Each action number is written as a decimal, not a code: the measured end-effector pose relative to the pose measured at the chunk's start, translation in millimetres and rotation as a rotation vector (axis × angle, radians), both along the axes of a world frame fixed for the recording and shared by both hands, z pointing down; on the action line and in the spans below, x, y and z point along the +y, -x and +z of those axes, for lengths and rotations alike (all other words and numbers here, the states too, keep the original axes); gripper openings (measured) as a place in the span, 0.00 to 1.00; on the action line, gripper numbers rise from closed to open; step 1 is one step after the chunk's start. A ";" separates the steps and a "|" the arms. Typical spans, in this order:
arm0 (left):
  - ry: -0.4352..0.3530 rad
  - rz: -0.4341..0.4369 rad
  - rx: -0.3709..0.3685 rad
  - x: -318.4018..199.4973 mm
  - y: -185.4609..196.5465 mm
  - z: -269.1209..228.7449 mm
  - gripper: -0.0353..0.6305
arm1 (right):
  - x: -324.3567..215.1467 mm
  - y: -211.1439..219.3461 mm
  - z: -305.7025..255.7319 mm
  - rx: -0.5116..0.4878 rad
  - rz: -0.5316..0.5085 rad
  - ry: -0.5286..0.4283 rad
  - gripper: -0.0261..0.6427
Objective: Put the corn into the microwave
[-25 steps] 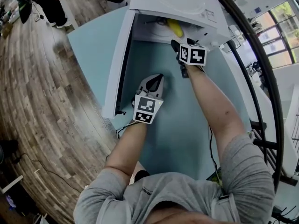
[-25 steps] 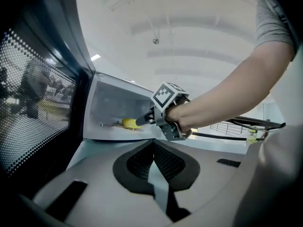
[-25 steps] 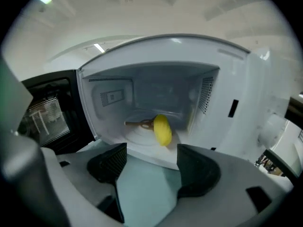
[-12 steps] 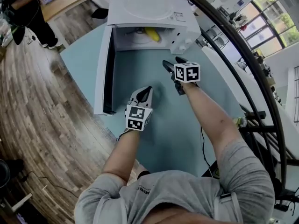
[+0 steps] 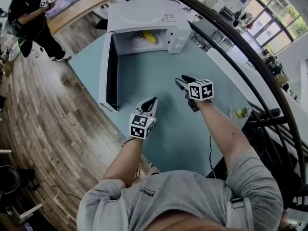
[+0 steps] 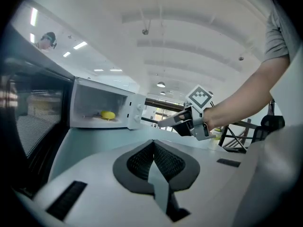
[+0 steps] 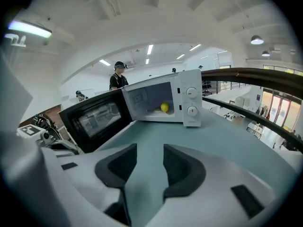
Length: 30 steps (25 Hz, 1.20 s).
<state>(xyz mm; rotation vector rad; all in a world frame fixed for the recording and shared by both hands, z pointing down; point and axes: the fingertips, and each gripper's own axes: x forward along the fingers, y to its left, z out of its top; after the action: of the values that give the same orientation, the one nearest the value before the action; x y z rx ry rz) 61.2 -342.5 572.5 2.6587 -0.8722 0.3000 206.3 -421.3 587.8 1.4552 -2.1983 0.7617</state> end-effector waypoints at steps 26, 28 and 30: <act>-0.117 -0.002 -0.041 194.8 -12.0 -156.4 0.08 | 251.2 -99.3 -113.0 -0.173 0.090 -0.087 0.07; -0.134 -0.002 -0.042 207.5 -17.8 -166.3 0.08 | 271.0 -110.6 -114.1 -0.181 0.105 -0.083 0.07; -0.146 -0.007 -0.044 221.4 -21.2 -174.4 0.08 | 293.8 -115.6 -118.7 -0.202 0.118 -0.081 0.07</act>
<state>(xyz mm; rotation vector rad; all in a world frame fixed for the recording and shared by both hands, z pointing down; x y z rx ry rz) 82.4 -121.0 398.2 2.7922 -0.9502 0.3052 321.9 -127.5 469.0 1.6228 -2.3320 0.9038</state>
